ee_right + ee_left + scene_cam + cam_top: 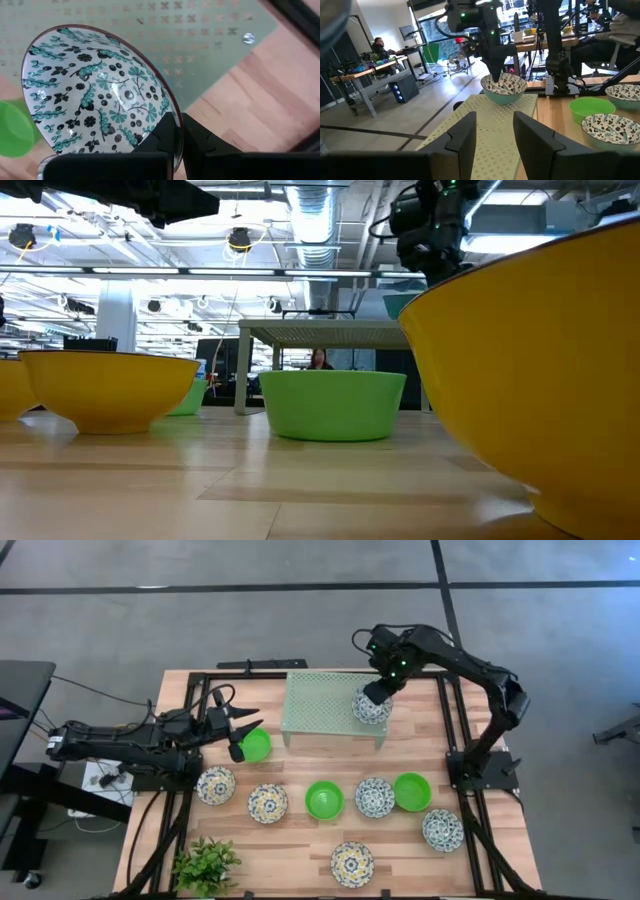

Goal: Pick & Place Mini bowls
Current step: Put the left blue bowl on the shelf

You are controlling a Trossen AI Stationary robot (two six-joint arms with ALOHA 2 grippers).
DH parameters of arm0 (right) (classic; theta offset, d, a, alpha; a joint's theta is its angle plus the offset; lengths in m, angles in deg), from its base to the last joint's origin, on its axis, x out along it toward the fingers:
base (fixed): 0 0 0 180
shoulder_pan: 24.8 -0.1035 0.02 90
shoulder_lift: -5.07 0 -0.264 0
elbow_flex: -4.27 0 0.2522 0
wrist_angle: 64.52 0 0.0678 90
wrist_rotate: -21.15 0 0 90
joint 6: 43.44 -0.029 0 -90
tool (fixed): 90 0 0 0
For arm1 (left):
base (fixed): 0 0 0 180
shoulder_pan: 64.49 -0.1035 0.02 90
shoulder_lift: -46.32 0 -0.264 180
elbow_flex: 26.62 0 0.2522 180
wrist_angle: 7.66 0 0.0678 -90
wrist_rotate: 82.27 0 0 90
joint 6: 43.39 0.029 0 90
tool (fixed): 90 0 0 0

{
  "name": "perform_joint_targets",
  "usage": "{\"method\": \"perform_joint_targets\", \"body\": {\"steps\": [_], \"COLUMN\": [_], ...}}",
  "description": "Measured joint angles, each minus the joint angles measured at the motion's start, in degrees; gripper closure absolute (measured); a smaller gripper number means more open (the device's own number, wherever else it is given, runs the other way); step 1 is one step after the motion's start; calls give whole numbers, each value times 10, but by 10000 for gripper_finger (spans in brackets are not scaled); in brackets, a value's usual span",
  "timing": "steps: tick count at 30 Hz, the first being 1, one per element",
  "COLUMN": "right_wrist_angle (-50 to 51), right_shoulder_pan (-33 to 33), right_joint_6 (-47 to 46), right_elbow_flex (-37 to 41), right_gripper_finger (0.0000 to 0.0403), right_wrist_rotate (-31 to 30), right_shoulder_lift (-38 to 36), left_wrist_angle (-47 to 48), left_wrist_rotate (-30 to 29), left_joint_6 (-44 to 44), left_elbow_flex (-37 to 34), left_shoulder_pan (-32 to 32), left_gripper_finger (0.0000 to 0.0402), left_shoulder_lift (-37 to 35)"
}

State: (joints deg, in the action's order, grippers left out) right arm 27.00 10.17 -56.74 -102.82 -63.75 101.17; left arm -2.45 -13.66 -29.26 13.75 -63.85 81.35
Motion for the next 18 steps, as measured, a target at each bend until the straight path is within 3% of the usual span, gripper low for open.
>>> {"method": "perform_joint_targets", "body": {"steps": [6, 18], "right_wrist_angle": [-1, 0], "right_shoulder_pan": [13, 28], "right_joint_6": [23, 76], "right_elbow_flex": [-2, 2], "right_gripper_finger": [392, 335], "right_wrist_rotate": [16, 17], "right_shoulder_lift": [14, 18], "left_wrist_angle": [0, 0], "left_wrist_rotate": [0, 0], "left_joint_6": [0, 0], "left_elbow_flex": [0, 0], "left_shoulder_pan": [0, 0], "left_gripper_finger": [270, 270], "left_shoulder_lift": [0, 0]}}
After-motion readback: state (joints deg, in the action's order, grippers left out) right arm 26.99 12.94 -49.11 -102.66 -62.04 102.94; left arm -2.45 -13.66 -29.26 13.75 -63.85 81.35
